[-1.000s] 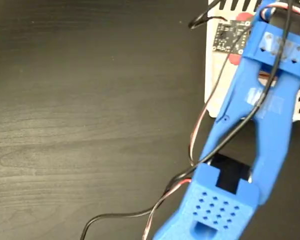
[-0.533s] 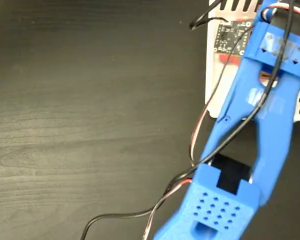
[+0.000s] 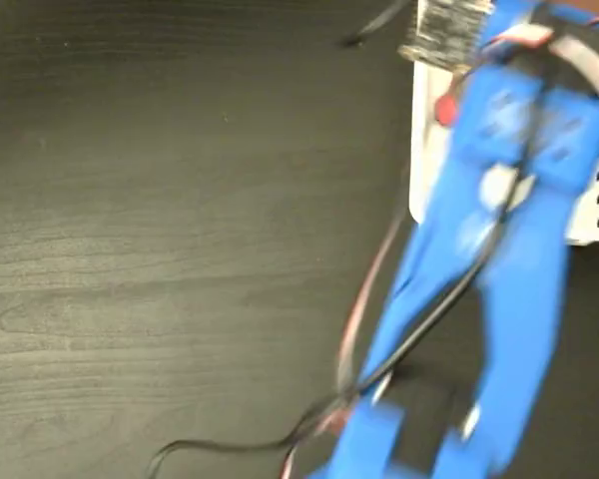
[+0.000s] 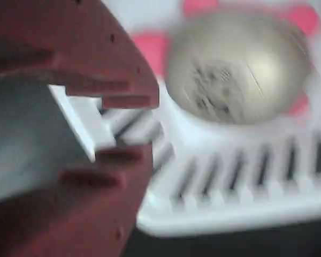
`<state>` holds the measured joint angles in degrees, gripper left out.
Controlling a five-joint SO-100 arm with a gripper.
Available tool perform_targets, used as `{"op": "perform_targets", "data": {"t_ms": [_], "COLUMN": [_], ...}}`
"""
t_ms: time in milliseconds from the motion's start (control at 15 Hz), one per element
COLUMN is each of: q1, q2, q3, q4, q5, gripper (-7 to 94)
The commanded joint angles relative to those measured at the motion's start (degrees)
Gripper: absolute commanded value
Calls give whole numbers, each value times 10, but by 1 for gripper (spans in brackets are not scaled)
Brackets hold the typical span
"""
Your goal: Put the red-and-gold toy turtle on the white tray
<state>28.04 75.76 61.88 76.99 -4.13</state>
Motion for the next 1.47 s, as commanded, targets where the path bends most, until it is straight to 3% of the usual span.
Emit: {"op": "perform_targets", "data": {"t_ms": [0, 267, 400, 533, 800, 1200, 1400], "q1": [-84, -250, -294, -318, -327, -320, -319], "q2": [217, 453, 564, 692, 925, 1075, 1089], "q3": [192, 481, 609, 747, 969, 1034, 1050], "q4": [-99, -262, -333, -349, -270, -73, -56], "q5": [11, 98, 114, 108, 67, 50, 53], "gripper": [0, 0, 0, 0, 0, 0, 0]}}
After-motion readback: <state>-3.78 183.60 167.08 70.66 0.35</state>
